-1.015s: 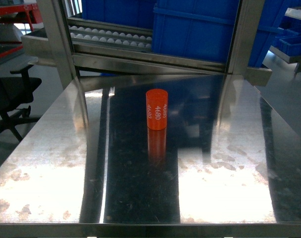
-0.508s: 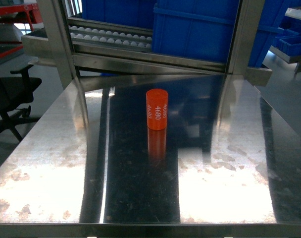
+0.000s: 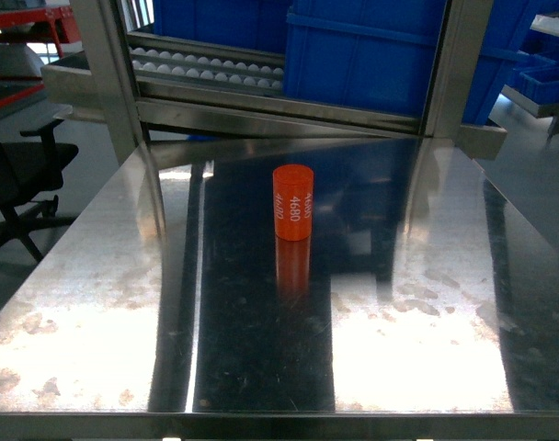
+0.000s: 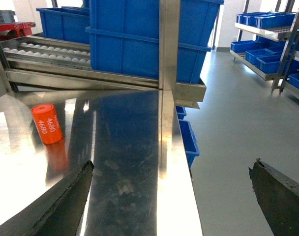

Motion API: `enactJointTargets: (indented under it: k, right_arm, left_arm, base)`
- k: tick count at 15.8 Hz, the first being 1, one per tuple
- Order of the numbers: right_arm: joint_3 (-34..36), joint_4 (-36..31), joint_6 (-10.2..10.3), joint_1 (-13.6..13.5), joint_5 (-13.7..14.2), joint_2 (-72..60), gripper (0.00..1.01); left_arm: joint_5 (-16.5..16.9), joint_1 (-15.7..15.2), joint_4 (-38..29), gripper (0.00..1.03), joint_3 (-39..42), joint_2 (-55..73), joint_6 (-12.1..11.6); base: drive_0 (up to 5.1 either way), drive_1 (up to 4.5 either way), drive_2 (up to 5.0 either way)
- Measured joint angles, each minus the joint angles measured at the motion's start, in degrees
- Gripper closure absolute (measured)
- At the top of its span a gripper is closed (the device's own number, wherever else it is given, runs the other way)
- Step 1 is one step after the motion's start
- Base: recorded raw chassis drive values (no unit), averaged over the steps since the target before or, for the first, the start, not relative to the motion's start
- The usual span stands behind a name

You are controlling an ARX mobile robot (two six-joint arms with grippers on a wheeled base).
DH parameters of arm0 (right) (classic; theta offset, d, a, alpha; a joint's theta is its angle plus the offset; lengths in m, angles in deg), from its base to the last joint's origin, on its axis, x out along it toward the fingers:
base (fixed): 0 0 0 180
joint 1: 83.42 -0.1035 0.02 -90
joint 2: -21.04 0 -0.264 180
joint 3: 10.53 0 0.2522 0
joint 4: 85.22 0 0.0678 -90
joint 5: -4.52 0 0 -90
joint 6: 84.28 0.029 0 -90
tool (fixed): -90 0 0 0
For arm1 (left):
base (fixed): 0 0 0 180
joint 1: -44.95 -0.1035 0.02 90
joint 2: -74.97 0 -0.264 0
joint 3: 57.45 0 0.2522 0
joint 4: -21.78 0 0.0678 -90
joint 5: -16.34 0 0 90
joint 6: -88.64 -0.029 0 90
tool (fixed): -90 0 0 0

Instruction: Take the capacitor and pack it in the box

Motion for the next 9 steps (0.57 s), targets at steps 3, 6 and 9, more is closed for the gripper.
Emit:
enactJointTargets:
  k: [3, 6, 9]
  right_arm:
    - [0.0, 0.0, 0.0, 0.0, 0.0, 0.0, 0.03]
    - [0.0, 0.0, 0.0, 0.0, 0.0, 0.0, 0.03]
    - [0.0, 0.0, 0.0, 0.0, 0.0, 0.0, 0.03]
  left_arm:
    - [-0.3, 8.6, -17.0, 0.05, -15.5, 33.9, 1.5]
    - [0.3, 12.4, -15.5, 0.05, -29.1, 55.8, 3.7]
    - [1.2, 13.2, -14.1, 0.05, -37.5, 65.9, 3.5]
  base:
    - [0.0, 0.00, 0.0]
    - [0.0, 0.00, 0.0]
    - [0.0, 0.00, 0.0]
